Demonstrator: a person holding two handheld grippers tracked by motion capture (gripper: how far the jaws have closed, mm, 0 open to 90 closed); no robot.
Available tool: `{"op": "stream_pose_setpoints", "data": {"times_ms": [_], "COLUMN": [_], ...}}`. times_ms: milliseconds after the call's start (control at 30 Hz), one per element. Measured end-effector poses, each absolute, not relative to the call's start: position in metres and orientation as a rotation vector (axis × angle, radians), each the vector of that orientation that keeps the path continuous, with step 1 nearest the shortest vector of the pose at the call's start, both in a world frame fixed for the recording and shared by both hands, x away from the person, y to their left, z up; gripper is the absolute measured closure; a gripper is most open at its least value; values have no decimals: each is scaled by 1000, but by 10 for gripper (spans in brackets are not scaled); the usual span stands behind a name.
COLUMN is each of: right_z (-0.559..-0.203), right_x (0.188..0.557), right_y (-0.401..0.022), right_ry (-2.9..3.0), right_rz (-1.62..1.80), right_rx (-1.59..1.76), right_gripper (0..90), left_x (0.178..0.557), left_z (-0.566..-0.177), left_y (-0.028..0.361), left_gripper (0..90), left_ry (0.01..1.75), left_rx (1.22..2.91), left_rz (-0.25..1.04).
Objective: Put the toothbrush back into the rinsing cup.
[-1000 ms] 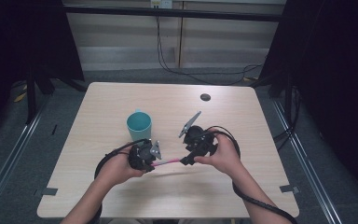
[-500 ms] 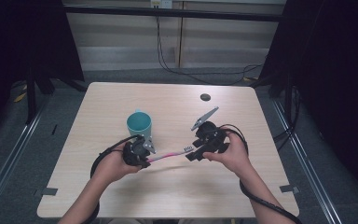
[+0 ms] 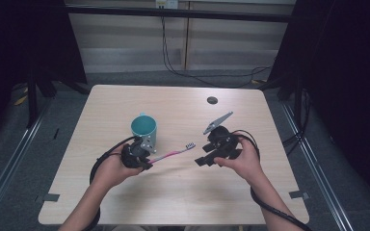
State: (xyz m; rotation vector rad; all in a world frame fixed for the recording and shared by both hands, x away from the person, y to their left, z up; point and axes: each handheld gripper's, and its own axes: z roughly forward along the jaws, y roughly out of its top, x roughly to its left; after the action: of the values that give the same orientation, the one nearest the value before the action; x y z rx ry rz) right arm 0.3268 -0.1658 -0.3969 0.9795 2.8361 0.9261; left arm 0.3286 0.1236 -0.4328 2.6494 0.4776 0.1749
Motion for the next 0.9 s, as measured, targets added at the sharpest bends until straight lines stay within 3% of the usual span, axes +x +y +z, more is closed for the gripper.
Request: {"op": "stream_pose_setpoints", "data": {"times_ms": [900], "right_z": [-412], "right_x": [324], "right_y": [-171], "right_ry": [2749], "right_rz": [1101], "right_rx": [1042], "right_gripper": [373], "left_x": [329], "left_z": [-437], "left_y": [128], "left_gripper": [816], "left_ry": [590], "left_rx": [2458], "left_rz": [111]}}
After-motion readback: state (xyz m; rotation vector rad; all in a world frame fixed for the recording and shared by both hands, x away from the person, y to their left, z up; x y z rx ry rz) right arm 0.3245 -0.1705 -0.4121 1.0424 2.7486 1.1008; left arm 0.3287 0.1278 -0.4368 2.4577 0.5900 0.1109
